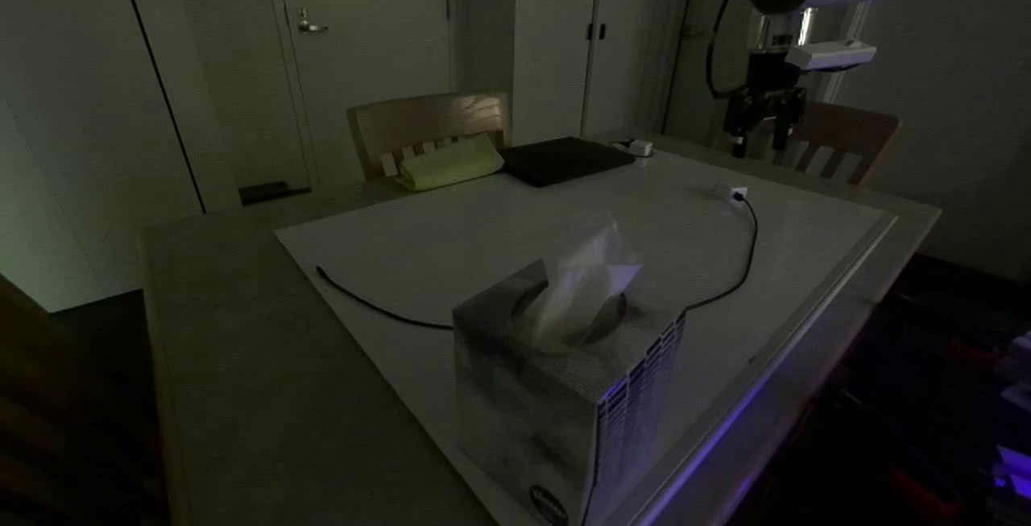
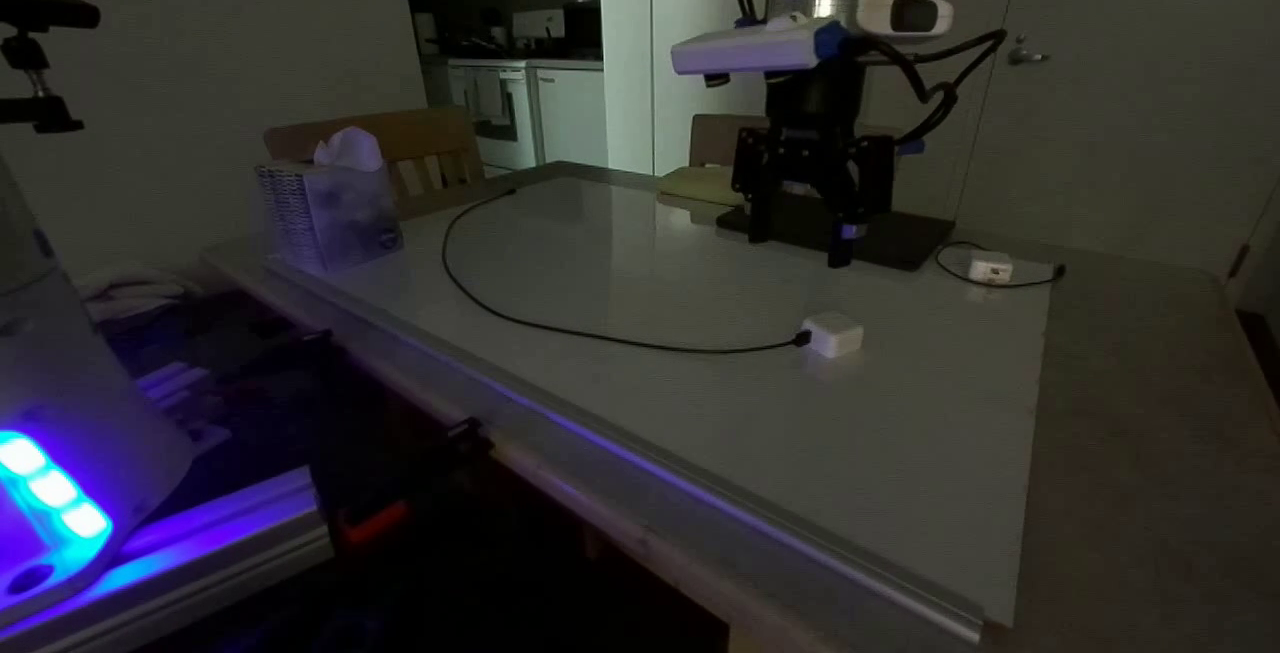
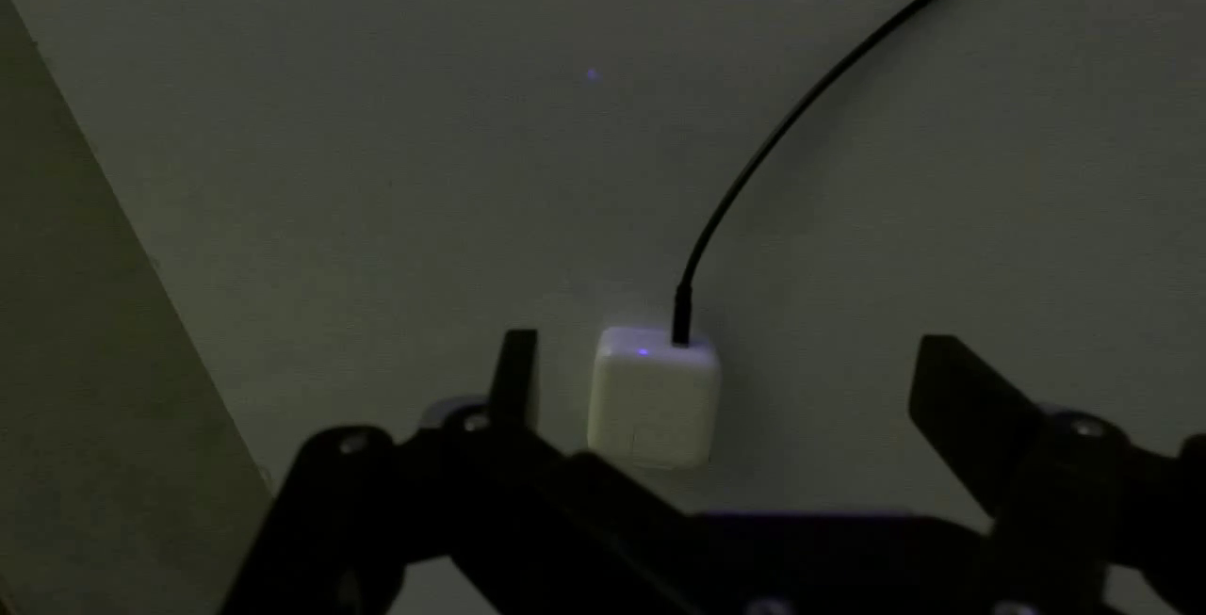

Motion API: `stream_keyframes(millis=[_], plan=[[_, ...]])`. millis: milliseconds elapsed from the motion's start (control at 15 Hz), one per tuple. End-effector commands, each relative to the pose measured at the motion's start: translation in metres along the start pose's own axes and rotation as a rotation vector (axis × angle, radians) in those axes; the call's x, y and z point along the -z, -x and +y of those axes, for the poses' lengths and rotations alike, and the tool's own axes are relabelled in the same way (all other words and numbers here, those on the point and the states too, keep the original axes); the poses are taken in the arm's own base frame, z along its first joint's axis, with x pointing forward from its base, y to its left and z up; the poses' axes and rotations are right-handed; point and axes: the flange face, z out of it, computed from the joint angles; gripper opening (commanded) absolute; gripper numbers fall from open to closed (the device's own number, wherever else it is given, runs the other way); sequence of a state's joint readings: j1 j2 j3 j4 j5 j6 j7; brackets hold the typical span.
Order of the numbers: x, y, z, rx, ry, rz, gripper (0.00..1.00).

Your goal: Put the charging cable in circle form.

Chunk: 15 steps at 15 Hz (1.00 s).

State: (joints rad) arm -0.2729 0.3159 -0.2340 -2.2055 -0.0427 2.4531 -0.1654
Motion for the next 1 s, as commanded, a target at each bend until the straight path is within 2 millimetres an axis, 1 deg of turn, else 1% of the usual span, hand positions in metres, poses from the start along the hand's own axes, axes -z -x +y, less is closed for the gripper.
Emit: stream_keyframes(millis=[0,200,533,733,933], plan=[[-0.019,-0.020,0.012,0.068,-0.003,-0.049,1.00],[-0.035,-0.028,0.020,0.096,-0.039,-0.060,1.00],[-0.063,-0.027,0.037,0.090,-0.151,-0.050,1.00],[-0.070,-0.027,0.042,0.072,-0.198,-0.042,1.00],[-0.070,-0.030,0.037,0.061,-0.224,-0.025,1.00]])
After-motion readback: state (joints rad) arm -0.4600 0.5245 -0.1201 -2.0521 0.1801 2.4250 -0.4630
